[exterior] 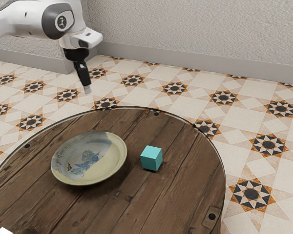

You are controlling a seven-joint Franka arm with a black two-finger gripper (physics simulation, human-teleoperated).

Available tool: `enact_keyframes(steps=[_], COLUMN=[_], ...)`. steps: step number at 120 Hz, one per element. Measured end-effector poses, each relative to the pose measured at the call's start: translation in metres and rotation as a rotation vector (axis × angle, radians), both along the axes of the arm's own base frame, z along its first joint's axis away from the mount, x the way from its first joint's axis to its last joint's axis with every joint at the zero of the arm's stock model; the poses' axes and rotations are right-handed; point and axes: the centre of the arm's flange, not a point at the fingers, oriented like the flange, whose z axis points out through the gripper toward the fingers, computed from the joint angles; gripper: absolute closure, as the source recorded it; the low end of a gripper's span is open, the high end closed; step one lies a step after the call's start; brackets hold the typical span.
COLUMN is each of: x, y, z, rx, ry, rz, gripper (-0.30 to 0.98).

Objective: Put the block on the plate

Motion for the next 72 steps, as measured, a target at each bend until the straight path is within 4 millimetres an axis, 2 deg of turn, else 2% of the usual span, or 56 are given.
enact_keyframes(steps=[17, 25, 44, 54, 64, 72], x=[0.0, 0.001, 0.016, 0.031, 0.042, 0.05], y=[0.0, -0.007, -0.075, -0.107, -0.136, -0.15], z=[0.0, -0.004, -0.047, -0.083, -0.11, -0.135], rx=[0.0, 0.0, 0.002, 0.003, 0.006, 0.004], ry=[0.002, 0.01, 0.073, 0.103, 0.108, 0.104], rz=[-0.051, -0.083, -0.255, -0.357, -0.453, -0.513], gripper=[0.0, 0.0, 0.0, 0.0, 0.0, 0.0])
